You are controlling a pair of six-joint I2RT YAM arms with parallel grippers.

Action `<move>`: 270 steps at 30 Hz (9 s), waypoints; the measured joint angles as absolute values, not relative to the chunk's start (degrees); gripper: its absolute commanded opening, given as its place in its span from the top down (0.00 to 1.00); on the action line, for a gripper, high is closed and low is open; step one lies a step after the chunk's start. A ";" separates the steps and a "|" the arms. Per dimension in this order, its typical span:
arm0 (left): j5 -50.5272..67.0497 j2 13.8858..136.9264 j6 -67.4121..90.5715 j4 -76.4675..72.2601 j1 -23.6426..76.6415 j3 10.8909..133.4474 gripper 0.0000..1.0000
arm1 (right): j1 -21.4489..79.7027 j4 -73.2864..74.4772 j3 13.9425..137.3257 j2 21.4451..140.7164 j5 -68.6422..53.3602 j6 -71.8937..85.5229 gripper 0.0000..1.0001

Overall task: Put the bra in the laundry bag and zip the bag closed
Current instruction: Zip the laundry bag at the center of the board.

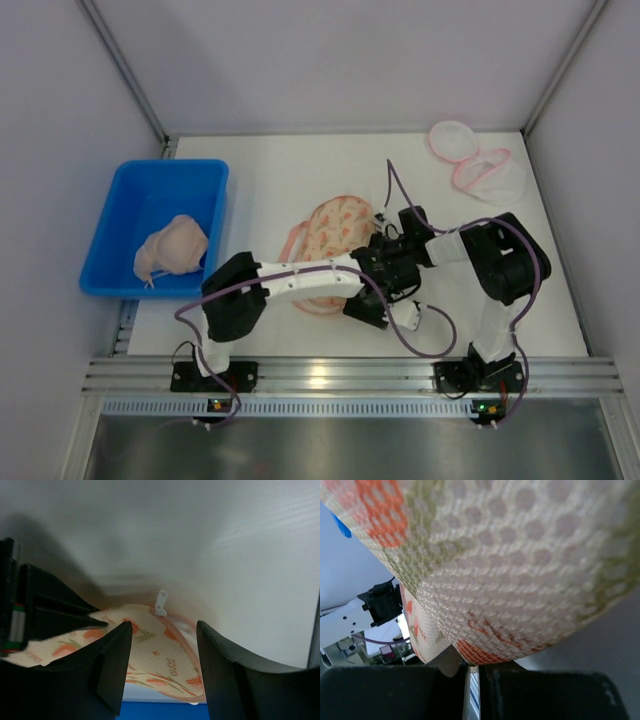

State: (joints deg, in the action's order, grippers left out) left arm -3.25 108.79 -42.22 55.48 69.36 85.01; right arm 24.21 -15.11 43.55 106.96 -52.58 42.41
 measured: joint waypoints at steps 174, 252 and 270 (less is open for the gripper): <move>-2.37 74.83 -22.81 26.59 63.07 55.81 0.02 | 20.18 22.28 57.43 115.04 -68.66 21.96 1.00; -24.10 92.03 -43.09 -8.64 67.29 42.68 0.06 | 23.27 39.29 60.16 118.69 -73.69 4.80 1.00; -6.94 70.08 -40.38 14.87 67.81 42.04 0.14 | 22.22 39.86 61.65 118.69 -73.80 5.15 1.00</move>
State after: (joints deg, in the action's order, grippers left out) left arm -6.94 70.08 -40.38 14.87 67.81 42.04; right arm 22.22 39.86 61.65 118.69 -73.80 5.15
